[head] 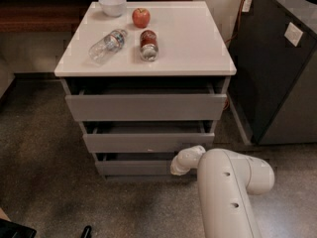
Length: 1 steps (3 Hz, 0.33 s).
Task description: Close bottom drawer
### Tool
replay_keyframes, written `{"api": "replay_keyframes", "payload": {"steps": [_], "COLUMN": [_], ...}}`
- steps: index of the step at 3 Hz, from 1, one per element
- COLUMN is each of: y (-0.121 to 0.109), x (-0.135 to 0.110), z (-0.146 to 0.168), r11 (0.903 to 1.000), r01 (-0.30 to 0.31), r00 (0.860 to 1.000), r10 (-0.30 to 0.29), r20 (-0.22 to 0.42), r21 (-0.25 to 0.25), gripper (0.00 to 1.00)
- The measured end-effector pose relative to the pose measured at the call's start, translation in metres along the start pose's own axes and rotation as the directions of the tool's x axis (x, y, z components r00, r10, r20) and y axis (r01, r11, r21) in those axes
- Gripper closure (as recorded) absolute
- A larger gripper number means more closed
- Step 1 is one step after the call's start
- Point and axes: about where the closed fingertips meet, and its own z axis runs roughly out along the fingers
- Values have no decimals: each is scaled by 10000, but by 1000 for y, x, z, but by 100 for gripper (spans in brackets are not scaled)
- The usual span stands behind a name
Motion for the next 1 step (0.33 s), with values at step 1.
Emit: {"api": "replay_keyframes", "payload": {"steps": [1], "y": [3], "x": [-1], "z": [2], "r11": [10000], "r01": [3], "r00": [10000], "r10": [-3], "r20": [11], "r21": [-40], "gripper": [15]}}
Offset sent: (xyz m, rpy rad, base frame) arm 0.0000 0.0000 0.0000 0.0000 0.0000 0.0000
